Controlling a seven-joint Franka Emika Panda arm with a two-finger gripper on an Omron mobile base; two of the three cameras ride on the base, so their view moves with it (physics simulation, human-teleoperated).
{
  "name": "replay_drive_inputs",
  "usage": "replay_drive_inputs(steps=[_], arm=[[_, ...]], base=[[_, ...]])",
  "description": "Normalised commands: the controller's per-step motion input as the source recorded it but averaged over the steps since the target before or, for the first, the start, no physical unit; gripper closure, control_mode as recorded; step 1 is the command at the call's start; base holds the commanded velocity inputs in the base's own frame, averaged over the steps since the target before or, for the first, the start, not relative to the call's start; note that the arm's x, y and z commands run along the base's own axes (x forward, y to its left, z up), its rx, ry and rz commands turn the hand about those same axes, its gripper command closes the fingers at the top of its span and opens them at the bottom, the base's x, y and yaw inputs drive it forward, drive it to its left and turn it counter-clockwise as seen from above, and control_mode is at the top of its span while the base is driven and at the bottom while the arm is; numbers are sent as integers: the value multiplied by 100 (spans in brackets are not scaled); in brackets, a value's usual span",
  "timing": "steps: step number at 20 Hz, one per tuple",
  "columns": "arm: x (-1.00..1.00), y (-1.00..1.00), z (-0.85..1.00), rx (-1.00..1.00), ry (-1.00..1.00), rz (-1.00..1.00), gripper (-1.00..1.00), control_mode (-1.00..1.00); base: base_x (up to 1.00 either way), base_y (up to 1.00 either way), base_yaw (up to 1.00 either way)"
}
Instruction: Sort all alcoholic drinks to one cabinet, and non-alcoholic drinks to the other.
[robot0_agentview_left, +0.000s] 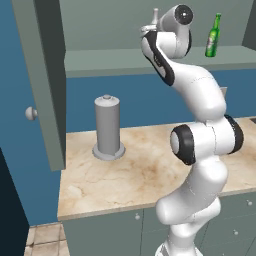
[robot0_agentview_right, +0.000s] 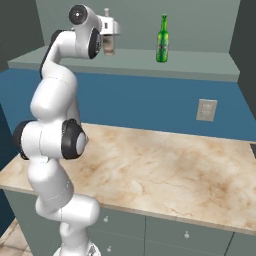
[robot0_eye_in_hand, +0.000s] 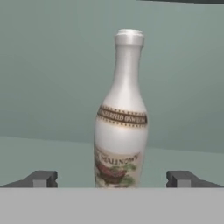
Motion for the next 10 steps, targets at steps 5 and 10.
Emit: replay_drive_inputs(steps=[5,10], arm=[[-59,0,0,0,-2,0,-100,-100],[-70,0,0,0,-4,-1,-100,-100]], base=[[0,0,0],[0,0,0]])
